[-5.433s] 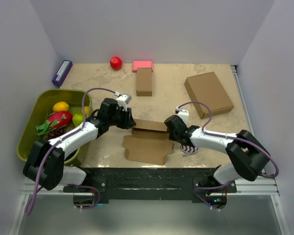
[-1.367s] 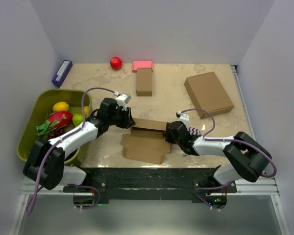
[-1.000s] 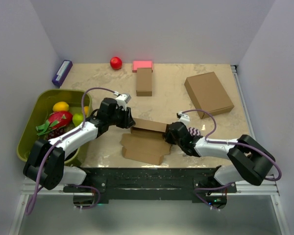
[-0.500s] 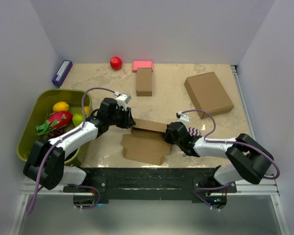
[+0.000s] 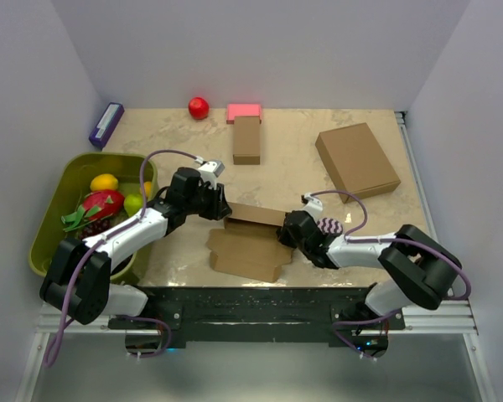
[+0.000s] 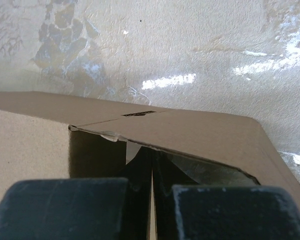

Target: Fold the paper box

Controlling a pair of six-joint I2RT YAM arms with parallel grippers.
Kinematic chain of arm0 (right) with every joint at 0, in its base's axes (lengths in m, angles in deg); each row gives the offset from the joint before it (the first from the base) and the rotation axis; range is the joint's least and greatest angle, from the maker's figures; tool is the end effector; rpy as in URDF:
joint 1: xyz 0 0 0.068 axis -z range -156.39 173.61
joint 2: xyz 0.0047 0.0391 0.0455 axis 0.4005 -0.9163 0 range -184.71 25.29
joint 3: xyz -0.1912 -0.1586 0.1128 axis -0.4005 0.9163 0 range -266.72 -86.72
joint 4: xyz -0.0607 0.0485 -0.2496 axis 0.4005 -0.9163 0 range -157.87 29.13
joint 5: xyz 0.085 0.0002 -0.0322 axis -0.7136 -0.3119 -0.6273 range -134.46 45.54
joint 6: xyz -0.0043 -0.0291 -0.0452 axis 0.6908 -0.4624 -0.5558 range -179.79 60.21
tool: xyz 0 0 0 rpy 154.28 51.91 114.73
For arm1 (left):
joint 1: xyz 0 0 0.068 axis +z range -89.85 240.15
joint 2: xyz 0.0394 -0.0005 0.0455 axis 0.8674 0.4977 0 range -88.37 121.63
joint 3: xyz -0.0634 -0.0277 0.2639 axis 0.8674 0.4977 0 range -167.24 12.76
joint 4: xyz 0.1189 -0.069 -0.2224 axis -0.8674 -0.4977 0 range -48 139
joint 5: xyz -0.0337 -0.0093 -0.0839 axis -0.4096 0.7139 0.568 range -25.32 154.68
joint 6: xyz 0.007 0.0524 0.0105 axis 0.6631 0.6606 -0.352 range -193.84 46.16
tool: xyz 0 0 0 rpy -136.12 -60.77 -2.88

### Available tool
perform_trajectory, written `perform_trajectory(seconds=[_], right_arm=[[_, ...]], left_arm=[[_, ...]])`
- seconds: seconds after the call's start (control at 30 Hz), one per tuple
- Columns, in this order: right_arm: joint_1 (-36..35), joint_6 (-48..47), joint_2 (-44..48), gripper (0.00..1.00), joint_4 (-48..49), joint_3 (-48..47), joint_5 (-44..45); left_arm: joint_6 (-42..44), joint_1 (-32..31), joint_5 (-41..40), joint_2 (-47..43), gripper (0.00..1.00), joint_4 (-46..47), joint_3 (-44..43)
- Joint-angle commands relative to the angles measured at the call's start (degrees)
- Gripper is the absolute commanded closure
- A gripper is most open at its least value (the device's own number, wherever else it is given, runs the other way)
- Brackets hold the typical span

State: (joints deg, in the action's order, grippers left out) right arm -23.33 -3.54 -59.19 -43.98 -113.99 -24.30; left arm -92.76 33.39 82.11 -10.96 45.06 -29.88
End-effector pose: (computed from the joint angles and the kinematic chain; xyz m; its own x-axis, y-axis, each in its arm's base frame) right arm 0.1861 0.1813 0.1333 -0.6665 0.4299 -0.6090 0.0860 0.8559 0.5100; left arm 0.2472 -0.1365 0.2132 -0.7353 0.0243 -0.6774 0.4228 0.7975 -0.4303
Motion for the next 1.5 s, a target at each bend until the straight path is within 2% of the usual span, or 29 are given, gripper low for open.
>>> perform_trajectory(seconds=[0.0, 0.23, 0.37, 0.4, 0.5, 0.77, 0.93, 1.07, 1.17, 1.3, 1.4, 1.47], right_arm=[[-1.5, 2.1, -4.4, 1.0, -7.0, 0.6, 1.7], [-2.0, -1.3, 0.4, 1.0, -10.7, -1.7, 1.9], [-2.1, -4.4, 8.0, 0.83, -16.7, -3.1, 1.8], [-2.3, -5.6, 9.3, 0.73, -18.4, -3.2, 1.5], [-2.3, -8.6, 13.8, 0.58, -22.4, -3.7, -0.1], [-2.3, -12.4, 23.7, 0.46, -38.0, -9.5, -2.9], [-2.2, -13.5, 27.0, 0.37, -47.7, -15.5, 3.7], [-2.2, -12.6, 23.2, 0.38, -55.0, -19.0, 9.9], [-2.2, -12.0, 19.5, 0.42, -57.0, -19.6, 13.6], [-2.3, -11.7, 15.8, 0.47, -57.1, -19.6, 13.9], [-2.3, -12.1, 15.1, 0.58, -55.5, -19.1, 11.2], [-2.3, -12.7, 15.4, 0.73, -54.6, -19.3, 10.0]], left_arm=[[-0.2, -0.7, 2.8, 0.7, 0.65, -0.3, -1.0], [-0.1, -0.7, 2.0, 0.7, 0.65, -0.6, -1.1], [0.3, -0.7, 1.2, 0.9, 0.65, -1.0, -1.3], [0.4, -0.7, 1.0, 0.9, 0.65, -1.1, -1.5], [0.5, -0.7, 0.8, 1.0, 0.65, -1.2, -1.5], [0.6, -0.7, 0.3, 0.9, 0.65, -1.3, -1.6], [0.6, -0.7, 0.4, 0.6, 0.65, -1.3, -1.6], [0.6, -0.7, 0.5, 0.4, 0.65, -1.4, -1.6], [0.7, -0.7, 0.5, 0.1, 0.65, -1.4, -1.7], [0.7, -0.7, 0.4, -0.1, 0.65, -1.3, -1.5], [0.7, -0.7, 0.4, 0.2, 0.65, -1.3, -1.5], [0.8, -0.7, 0.3, 0.3, 0.65, -1.4, -1.5]])
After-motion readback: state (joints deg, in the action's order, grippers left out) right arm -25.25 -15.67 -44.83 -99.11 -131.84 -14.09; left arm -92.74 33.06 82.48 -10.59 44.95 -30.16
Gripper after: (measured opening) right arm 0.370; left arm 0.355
